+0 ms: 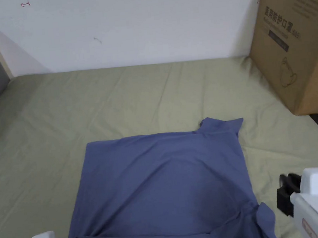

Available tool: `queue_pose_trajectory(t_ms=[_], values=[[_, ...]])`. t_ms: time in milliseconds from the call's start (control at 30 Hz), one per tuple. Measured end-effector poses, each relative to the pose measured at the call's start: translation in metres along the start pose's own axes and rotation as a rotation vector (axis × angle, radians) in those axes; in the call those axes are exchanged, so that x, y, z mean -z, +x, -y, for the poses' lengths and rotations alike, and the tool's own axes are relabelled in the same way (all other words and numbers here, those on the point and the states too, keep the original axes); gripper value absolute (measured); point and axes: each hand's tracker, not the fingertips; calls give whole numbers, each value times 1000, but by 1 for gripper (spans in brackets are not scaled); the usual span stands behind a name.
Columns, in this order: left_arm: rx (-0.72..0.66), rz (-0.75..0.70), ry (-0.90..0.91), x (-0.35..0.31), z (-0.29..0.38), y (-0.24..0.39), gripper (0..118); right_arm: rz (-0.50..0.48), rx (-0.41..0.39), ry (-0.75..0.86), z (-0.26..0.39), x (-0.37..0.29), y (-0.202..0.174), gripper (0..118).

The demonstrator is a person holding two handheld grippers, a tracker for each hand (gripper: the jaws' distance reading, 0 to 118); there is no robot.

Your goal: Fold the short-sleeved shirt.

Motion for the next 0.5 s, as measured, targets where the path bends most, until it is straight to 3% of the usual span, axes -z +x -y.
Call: queue_pose_trajectory(t_ms=[67,100,200,233,333,400,433,500], values=[[8,-1,19,-7,-2,1,3,-31,1,-111,19,14,5,77],[10,3,30,-11,-3,1,3,-18,4,-162,31,22,9,82],[11,13,46,-16,-7,1,3,-29,-11,-262,63,40,11,82],[14,13,52,-17,-7,1,3,12,-50,-229,69,46,12,82],[19,14,55,-18,-8,3,3,-7,-37,-277,88,57,10,81],[20,15,55,-18,-9,4,3,-47,-15,-329,98,60,10,72],[17,16,52,-17,-8,4,3,-50,-5,-331,99,63,11,61],[10,16,51,-15,-9,2,3,-17,-35,-313,100,69,12,13]])
